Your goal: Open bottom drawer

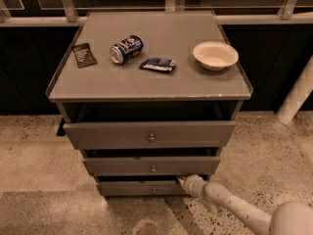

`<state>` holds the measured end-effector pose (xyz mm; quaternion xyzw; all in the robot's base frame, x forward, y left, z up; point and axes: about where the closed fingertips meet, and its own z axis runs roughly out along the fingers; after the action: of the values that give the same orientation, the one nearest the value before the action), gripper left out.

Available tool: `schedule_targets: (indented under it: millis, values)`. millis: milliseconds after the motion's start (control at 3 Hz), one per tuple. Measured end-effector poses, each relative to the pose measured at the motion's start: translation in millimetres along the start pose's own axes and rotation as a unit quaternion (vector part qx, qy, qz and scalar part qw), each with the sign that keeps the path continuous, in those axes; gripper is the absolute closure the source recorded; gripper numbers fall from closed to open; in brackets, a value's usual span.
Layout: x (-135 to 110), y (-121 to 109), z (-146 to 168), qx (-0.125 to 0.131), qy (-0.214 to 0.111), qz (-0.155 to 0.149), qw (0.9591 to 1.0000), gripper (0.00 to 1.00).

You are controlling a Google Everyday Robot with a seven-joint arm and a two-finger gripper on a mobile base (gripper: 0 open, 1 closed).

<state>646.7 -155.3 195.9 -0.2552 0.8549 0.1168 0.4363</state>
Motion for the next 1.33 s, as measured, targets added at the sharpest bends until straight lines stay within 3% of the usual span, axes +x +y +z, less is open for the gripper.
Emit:
schedule_targets:
  millis: [333,667,1000,1333]
  values:
    - [14.0,7.9,-5.9,-0.033,0.015,0.006,0.9993,1.00]
    - [13.6,7.7,-5.8,-0.033,0.015,0.006,0.9993,1.00]
    - [38.5,21.6,-16.3,-0.072,0.036,0.026,0.9964,1.00]
    - [33.5,21.0,-19.2,-0.073,0.037,0.026,0.9963,1.00]
